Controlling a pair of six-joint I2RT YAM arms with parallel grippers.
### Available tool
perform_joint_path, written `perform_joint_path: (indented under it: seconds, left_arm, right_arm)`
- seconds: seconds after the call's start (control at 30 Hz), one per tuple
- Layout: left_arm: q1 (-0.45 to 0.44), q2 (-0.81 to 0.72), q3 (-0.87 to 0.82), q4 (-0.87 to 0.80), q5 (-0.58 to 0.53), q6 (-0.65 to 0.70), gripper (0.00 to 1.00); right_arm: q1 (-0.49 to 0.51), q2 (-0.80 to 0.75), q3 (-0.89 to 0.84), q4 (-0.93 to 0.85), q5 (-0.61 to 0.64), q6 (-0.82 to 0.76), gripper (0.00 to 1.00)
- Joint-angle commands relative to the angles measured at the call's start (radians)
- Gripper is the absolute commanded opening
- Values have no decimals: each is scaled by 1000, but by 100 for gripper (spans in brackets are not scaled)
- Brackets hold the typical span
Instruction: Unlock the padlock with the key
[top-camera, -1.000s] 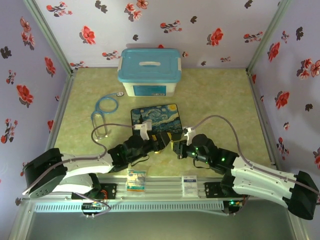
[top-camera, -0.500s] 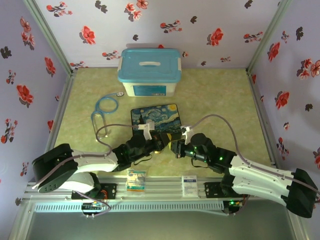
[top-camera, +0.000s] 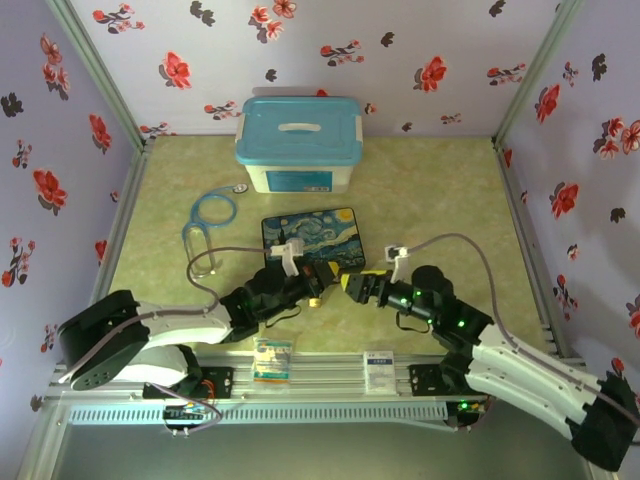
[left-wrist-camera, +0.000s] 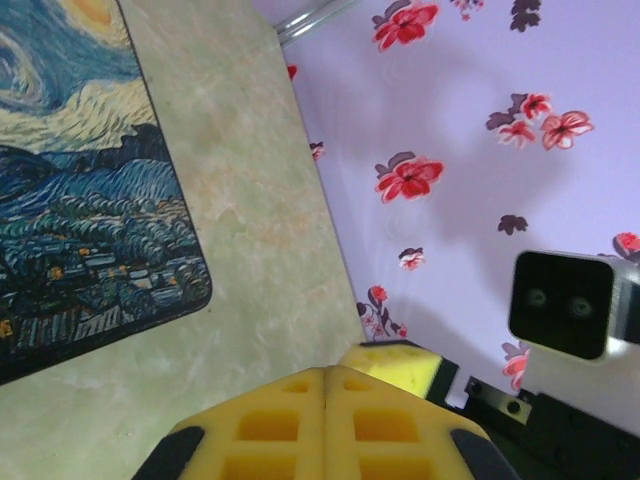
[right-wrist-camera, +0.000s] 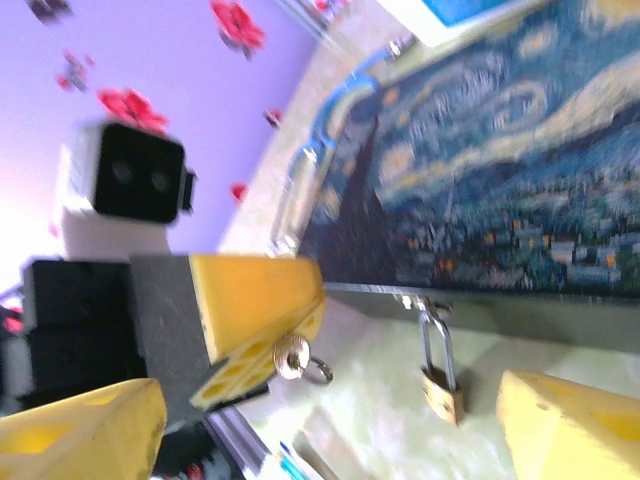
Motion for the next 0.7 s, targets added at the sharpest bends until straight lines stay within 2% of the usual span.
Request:
perform_joint_path:
  seconds: [0.0,0.13,0.23,0.4,0.67]
  left_arm:
    - [9,-60,-6,17,8,31,0]
    - [14,-87,24,12,32,69,0]
    - [25,-97,32,47,48,64,0]
    - [31,-121,47,65,49,59,0]
    - [57,-104,68,155,48,41,0]
  right_arm:
    - [-31,-20,-34,216,-122,102,88]
    - [-33,97,-65,487,-164,226,86]
    - [-32,190,-78,672,-180,296,76]
    - [-31,277,-73,839,-203,339,65]
    - [-31,316,-82,893,-210,350,66]
